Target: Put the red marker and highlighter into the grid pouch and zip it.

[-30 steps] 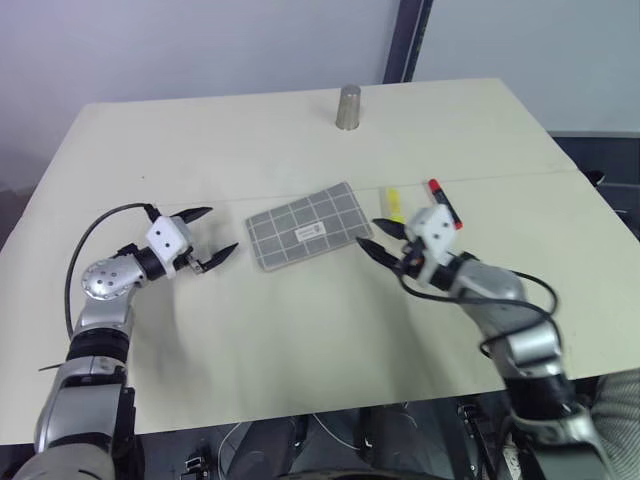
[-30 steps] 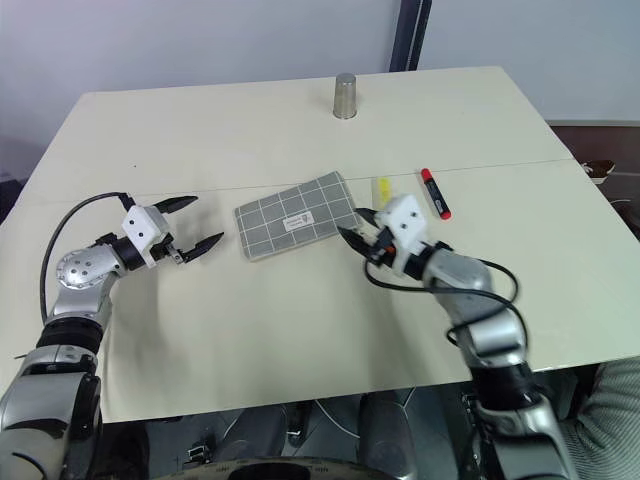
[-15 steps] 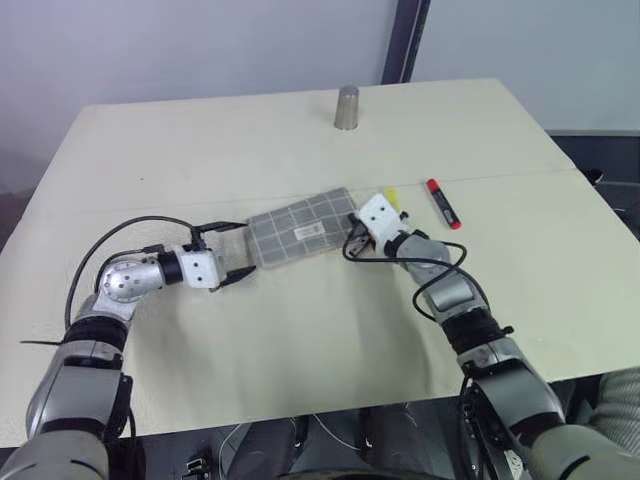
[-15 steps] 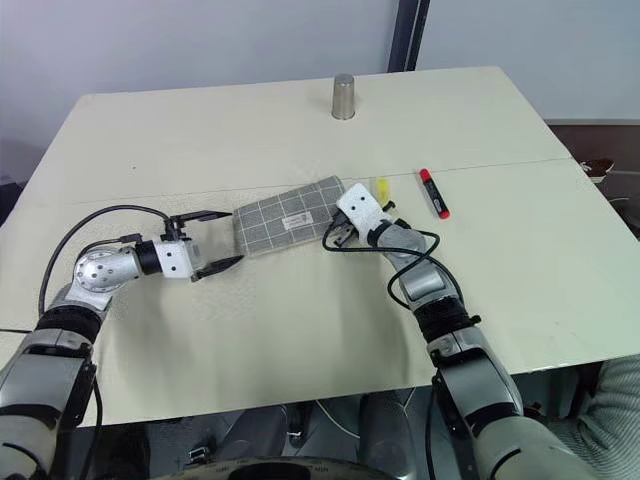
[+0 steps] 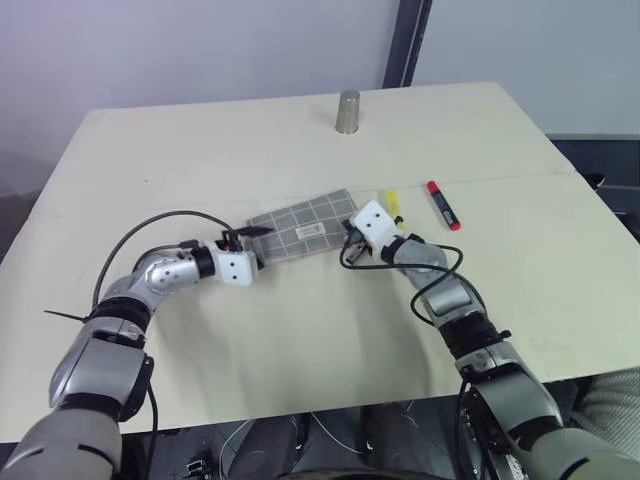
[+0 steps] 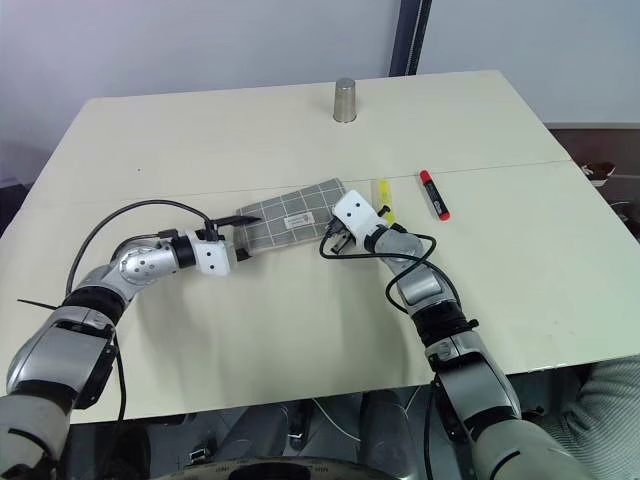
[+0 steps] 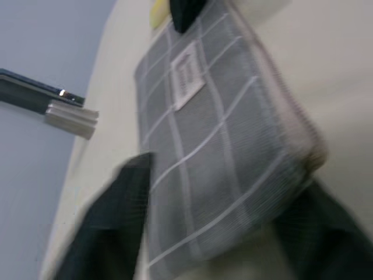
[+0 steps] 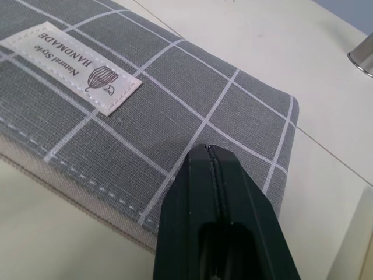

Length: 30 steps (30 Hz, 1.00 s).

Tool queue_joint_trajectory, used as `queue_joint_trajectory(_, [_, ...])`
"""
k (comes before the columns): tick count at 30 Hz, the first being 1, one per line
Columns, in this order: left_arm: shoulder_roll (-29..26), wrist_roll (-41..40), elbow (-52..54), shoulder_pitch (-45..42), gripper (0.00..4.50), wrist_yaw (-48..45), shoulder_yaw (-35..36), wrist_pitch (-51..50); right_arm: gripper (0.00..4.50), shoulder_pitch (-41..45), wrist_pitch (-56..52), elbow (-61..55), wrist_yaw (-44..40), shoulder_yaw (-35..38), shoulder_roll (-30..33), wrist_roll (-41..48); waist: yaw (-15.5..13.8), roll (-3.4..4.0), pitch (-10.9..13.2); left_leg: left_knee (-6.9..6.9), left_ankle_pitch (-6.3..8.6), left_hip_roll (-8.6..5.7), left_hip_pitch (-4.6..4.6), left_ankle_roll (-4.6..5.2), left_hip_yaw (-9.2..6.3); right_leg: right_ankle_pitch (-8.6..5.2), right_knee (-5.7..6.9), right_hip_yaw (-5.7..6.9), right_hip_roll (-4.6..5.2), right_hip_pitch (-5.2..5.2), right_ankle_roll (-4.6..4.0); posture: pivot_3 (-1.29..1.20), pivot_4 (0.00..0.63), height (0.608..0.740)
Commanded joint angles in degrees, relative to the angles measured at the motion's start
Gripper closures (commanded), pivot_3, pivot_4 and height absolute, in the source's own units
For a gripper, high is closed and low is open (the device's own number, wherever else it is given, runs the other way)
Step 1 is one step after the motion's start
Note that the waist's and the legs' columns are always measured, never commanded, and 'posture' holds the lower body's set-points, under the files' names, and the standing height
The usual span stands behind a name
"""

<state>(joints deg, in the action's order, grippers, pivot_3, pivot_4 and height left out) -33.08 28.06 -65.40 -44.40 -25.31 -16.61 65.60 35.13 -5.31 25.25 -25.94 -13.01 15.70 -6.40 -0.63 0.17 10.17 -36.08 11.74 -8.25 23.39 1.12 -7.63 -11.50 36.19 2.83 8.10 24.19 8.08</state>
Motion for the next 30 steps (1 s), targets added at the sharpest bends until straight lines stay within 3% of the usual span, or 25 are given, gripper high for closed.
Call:
queue_joint_trajectory(1, [0.48, 0.77, -1.87, -0.09, 3.54, -1.27, -2.36, -0.18, 4.50, -0.08, 0.76, -2.91, -0.30, 0.51, 0.44, -0.35, -0.02, 0.06, -0.04, 0.00, 0.00, 0.00, 0.00, 0.00, -0.01, 0.01, 0.00, -0.01, -0.02, 0.00, -0.01, 0.00, 0.150, 0.740])
queue_joint_trajectory(3, [0.53, 0.28, -2.38, -0.07, 4.49, -2.01, -2.49, -0.64, 4.50, -0.28, 0.96, -3.37, -0.63, 0.49, 0.70, -0.47, 0.01, 0.26, -0.19, 0.00, 0.00, 0.01, -0.01, 0.00, 0.00, 0.00, -0.01, -0.11, -0.08, 0.00, 0.01, 0.00, 0.150, 0.740])
queue_joint_trajectory(6, [0.30, 0.31, -2.96, 0.23, 4.49, -1.94, -2.71, -1.28, 4.50, -1.30, 0.40, -5.93, -4.70, 1.76, 0.79, 3.27, 0.08, 0.39, -0.27, 0.04, 0.00, 0.01, -0.01, 0.00, 0.02, -0.04, -0.03, -0.25, -0.15, 0.01, 0.07, 0.00, 0.150, 0.740])
queue_joint_trajectory(8, [1.22, -3.63, -3.21, 0.70, 4.50, -4.79, -0.88, -1.58, 3.98, -1.60, 0.01, -7.66, -4.97, 2.58, 1.51, 3.67, 0.16, 0.45, -0.31, 0.05, 0.00, 0.02, -0.02, 0.00, 0.01, -0.05, -0.03, -0.28, -0.18, 0.00, 0.08, 0.00, 0.150, 0.740])
queue_joint_trajectory(11, [3.74, -14.43, -2.34, 1.66, 4.50, -12.21, 4.62, -4.92, 2.68, -2.48, -2.30, -13.22, -4.59, 6.03, 1.09, 7.73, 0.12, 0.47, -0.32, 0.05, 0.01, 0.02, -0.02, 0.01, 0.01, -0.06, -0.03, -0.41, -0.25, 0.06, 0.09, 0.00, 0.150, 0.740])
queue_joint_trajectory(16, [3.73, -21.24, 1.51, 4.27, 4.50, -17.16, 8.04, -6.10, 0.03, -9.08, -7.74, -22.61, -8.16, 8.45, 3.88, 11.89, 0.16, 0.43, -0.33, 0.07, 0.06, 0.03, 0.04, 0.07, -0.01, -0.03, -0.09, -0.50, -0.30, 0.13, 0.04, 0.00, 0.150, 0.740])
queue_joint_trajectory(30, [3.43, -22.15, 5.27, 6.39, 4.50, -17.20, 8.63, -6.08, 0.03, -12.41, -14.21, -23.88, -3.96, 6.40, 3.96, 8.88, 1.11, 0.41, -0.30, 0.08, 0.12, 0.00, 0.11, 0.13, 0.03, -0.01, -0.10, -0.79, -0.43, 0.13, -0.01, 0.00, 0.150, 0.740])
